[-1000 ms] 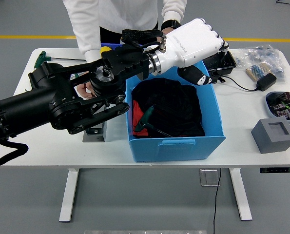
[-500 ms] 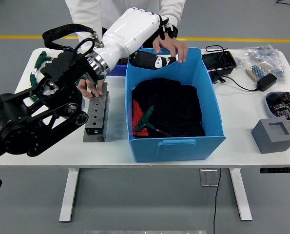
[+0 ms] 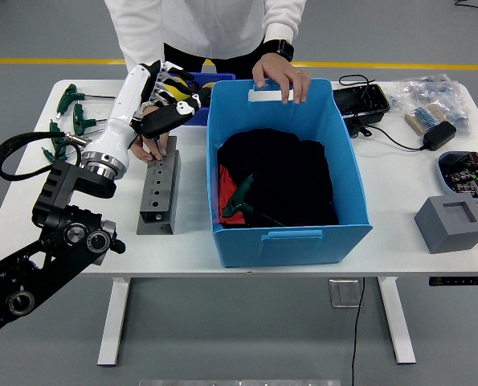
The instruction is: Lift tool from toolbox,place it in box,lift tool from toolbox,place it in box
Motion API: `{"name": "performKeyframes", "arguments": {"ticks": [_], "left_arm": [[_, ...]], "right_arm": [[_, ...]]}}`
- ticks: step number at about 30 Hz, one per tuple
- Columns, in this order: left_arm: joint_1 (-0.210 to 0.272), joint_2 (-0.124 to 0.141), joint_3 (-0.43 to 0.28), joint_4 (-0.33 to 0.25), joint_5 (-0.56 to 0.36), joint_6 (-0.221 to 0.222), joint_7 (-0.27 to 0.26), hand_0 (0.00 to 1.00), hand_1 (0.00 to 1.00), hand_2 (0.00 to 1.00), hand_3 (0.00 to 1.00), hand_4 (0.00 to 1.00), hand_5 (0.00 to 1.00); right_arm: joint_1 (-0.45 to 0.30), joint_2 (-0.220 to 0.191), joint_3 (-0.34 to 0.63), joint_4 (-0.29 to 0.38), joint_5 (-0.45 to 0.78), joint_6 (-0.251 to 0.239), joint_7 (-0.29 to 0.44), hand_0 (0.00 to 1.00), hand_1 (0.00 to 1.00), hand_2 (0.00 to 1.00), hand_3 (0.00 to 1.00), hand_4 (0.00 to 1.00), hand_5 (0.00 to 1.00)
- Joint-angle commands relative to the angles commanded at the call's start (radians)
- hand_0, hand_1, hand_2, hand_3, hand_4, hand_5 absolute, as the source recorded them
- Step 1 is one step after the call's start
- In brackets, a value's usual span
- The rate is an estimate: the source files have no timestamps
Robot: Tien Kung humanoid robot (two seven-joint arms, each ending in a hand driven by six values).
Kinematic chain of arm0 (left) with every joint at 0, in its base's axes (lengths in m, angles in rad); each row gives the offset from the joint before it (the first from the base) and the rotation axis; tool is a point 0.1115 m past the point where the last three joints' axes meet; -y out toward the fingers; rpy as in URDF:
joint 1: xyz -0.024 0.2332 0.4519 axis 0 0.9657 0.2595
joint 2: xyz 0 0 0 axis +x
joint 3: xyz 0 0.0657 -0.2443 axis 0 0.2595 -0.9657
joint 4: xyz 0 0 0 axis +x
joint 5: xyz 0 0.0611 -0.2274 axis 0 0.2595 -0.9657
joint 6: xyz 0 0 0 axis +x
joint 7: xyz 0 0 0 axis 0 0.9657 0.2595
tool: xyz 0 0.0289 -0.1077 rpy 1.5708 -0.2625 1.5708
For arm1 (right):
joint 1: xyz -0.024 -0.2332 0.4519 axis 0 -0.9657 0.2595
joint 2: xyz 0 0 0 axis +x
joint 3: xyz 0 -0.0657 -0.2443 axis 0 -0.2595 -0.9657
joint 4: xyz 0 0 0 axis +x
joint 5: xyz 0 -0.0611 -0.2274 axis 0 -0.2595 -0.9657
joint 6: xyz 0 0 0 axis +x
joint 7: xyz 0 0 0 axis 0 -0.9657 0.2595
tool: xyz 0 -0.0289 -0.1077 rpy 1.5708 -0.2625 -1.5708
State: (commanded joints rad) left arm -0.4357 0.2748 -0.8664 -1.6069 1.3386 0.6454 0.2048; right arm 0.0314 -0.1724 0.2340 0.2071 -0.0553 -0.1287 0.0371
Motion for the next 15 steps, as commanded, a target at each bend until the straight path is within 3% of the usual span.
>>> {"name": "performKeyframes", "arguments": {"ticks": [2,3,8,9,14,15], "left_arm": [[0.044,-0.02,-0.01,-0.006,-0.085,0.0,-0.059,0.231,0.36,0.504,0.576,0.699,0.429],[0.065,-0.03,-0.015,-0.008,-0.13,0.0,-0.091,0.287,0.448,0.582,0.601,0.698,0.463],[0.115,-0.06,-0.02,0.001,-0.338,0.0,-0.224,0.287,0.448,0.582,0.601,0.698,0.463],[0.121,-0.065,-0.019,0.01,-0.383,0.0,-0.259,0.33,0.491,0.691,0.836,0.742,0.624],[0.138,-0.083,-0.02,0.045,-0.591,0.0,-0.37,0.33,0.491,0.691,0.836,0.742,0.624],[0.141,-0.087,-0.021,0.054,-0.63,0.0,-0.389,0.389,0.505,0.749,0.914,0.76,0.741]], "right_arm": [[-0.001,0.001,-0.002,0.0,0.001,0.0,-0.001,0.685,0.662,0.728,0.57,0.779,0.694],[-0.001,0.001,-0.004,0.001,0.002,0.0,-0.001,0.683,0.661,0.728,0.57,0.778,0.694],[-0.002,0.003,-0.009,0.001,0.003,-0.001,-0.001,0.683,0.661,0.728,0.57,0.778,0.694],[-0.002,0.004,-0.011,0.002,0.003,0.0,-0.002,0.68,0.658,0.727,0.568,0.775,0.695],[-0.003,0.004,-0.015,0.002,0.001,0.0,-0.002,0.68,0.658,0.727,0.568,0.775,0.695],[-0.003,0.004,-0.015,0.002,0.001,0.0,-0.002,0.681,0.659,0.725,0.567,0.772,0.695]]}}
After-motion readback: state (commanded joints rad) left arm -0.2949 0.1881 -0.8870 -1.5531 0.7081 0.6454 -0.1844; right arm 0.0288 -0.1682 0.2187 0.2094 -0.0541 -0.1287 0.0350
